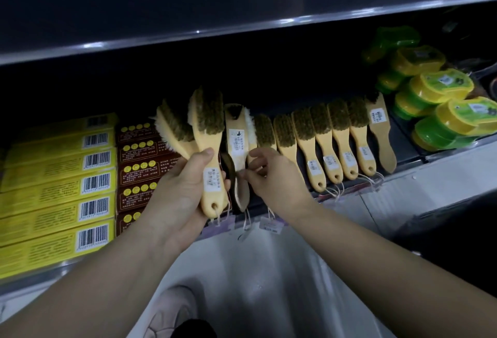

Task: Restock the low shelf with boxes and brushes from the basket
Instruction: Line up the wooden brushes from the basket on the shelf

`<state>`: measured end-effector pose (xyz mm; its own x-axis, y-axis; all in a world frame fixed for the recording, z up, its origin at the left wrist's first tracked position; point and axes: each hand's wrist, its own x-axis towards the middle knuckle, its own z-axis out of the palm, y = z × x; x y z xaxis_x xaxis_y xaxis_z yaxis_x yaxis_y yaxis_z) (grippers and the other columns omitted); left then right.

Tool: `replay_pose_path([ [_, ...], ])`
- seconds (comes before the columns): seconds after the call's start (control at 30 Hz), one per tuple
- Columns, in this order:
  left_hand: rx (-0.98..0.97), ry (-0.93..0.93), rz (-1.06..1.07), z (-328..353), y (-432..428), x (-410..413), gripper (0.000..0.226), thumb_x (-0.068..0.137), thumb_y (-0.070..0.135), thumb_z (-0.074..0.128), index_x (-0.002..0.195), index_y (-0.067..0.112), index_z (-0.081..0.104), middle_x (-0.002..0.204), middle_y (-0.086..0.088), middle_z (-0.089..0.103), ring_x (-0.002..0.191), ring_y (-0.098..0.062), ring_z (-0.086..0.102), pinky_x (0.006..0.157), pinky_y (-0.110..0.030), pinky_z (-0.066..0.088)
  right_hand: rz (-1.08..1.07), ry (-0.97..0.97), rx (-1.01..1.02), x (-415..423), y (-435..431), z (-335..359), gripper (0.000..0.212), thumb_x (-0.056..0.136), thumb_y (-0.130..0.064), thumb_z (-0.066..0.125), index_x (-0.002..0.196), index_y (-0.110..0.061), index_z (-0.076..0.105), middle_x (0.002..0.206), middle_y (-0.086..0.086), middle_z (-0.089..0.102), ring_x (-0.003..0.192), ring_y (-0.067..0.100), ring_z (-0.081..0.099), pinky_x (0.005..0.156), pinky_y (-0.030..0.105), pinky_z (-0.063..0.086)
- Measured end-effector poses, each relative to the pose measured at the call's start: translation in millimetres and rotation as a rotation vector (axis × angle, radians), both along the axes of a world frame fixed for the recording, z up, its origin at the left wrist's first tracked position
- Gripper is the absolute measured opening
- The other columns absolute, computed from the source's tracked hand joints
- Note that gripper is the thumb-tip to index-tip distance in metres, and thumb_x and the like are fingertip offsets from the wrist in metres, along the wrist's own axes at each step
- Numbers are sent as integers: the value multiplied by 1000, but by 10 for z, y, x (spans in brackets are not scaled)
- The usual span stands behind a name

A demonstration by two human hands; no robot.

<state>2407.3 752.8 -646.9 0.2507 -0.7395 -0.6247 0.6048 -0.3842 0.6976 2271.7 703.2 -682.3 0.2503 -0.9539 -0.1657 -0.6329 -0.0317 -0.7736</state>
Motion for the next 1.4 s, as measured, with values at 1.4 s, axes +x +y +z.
replay_pose_path([
  [1.4, -119, -462, -434, -75, -529, -324, 26, 83, -3, 63, 107, 5, 60, 85, 0, 66, 71, -5, 66, 65, -15, 54, -57, -53, 47, -358, -58, 5, 34, 100, -18, 37, 128, -18, 55, 113, 7, 59, 93, 18, 60, 72, 21, 47],
])
